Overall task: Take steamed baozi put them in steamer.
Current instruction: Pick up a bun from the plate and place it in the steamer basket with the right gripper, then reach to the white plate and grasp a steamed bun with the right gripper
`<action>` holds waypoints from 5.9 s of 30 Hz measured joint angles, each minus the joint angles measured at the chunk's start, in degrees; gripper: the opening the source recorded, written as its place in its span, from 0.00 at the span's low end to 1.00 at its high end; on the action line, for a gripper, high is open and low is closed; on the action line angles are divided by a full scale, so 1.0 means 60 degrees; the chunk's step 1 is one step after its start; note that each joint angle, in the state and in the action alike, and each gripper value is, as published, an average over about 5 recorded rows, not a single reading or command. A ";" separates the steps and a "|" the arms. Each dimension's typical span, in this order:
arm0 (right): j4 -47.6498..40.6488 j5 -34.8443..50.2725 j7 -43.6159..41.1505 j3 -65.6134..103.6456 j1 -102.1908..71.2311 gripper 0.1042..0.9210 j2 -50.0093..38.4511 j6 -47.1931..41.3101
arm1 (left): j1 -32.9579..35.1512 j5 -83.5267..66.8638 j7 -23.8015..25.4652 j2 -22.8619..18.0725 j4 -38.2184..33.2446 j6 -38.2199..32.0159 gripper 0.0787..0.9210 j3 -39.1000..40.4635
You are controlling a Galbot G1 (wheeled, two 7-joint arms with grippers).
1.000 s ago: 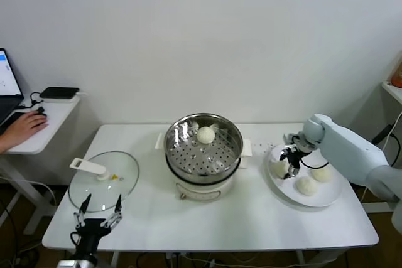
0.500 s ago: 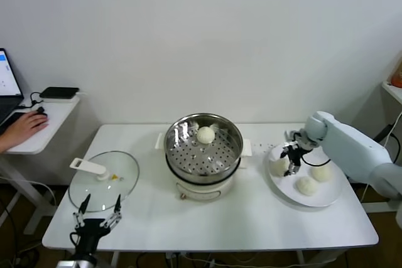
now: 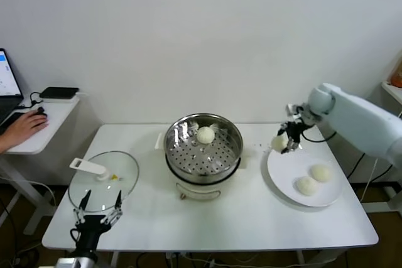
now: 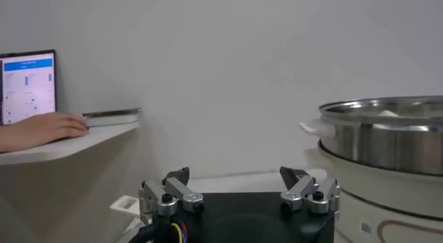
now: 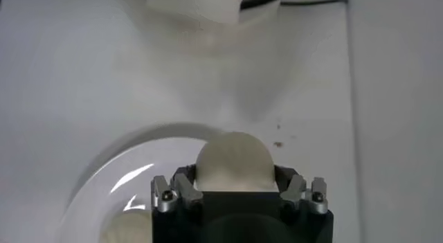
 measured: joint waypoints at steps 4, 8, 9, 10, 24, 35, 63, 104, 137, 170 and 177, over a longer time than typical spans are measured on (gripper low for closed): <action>0.0122 0.0957 0.0037 -0.0778 0.0960 0.77 0.0196 -0.0225 | -0.0047 0.0118 0.0001 -0.0029 -0.0019 -0.0001 0.88 0.0058; 0.0128 0.1948 0.0100 -0.1440 0.1752 0.77 0.0553 -0.0453 | -0.0093 0.0274 0.0000 -0.0072 -0.0064 -0.0017 0.88 0.0101; 0.0118 0.2189 0.0116 -0.1586 0.1907 0.77 0.0670 -0.0508 | -0.0106 0.0312 -0.0001 -0.0082 -0.0078 -0.0020 0.88 0.0107; 0.0103 0.2425 0.0133 -0.1724 0.2042 0.77 0.0799 -0.0560 | -0.0118 0.0344 -0.0002 -0.0090 -0.0089 -0.0024 0.88 0.0111; -0.0697 0.4409 0.0258 -0.2547 0.2552 0.77 0.3321 -0.0910 | -0.0202 0.0655 -0.0007 -0.0098 -0.0168 -0.0079 0.88 0.0187; -0.1490 0.4650 0.0343 -0.2546 0.1870 0.77 0.4952 -0.0990 | -0.0256 0.0782 -0.0001 -0.0055 -0.0126 -0.0073 0.88 0.0153; -0.2103 0.4186 0.0418 -0.2508 0.0359 0.77 0.6279 -0.0975 | -0.0054 0.0745 -0.0044 -0.0102 0.0006 -0.0225 0.88 0.0145; -0.0029 0.4548 0.0388 -0.3022 0.1818 0.88 0.4635 -0.0916 | -0.0098 0.0670 -0.0038 -0.0121 0.0079 -0.0199 0.88 0.0208; 0.3409 -0.0182 0.0132 -0.1540 0.0111 0.88 -0.2805 0.0104 | -0.0121 0.1057 -0.0004 -0.0189 0.0002 0.0006 0.88 0.0363; 0.1164 -0.2780 0.0321 0.1468 -0.3298 0.88 -0.2152 0.0890 | -0.0188 0.1057 0.0000 -0.0230 0.0113 0.0100 0.88 0.0265; 0.0905 -0.2945 0.0353 0.1684 -0.3511 0.88 -0.1945 0.0934 | -0.0205 0.1056 -0.0001 -0.0233 0.0143 0.0107 0.88 0.0272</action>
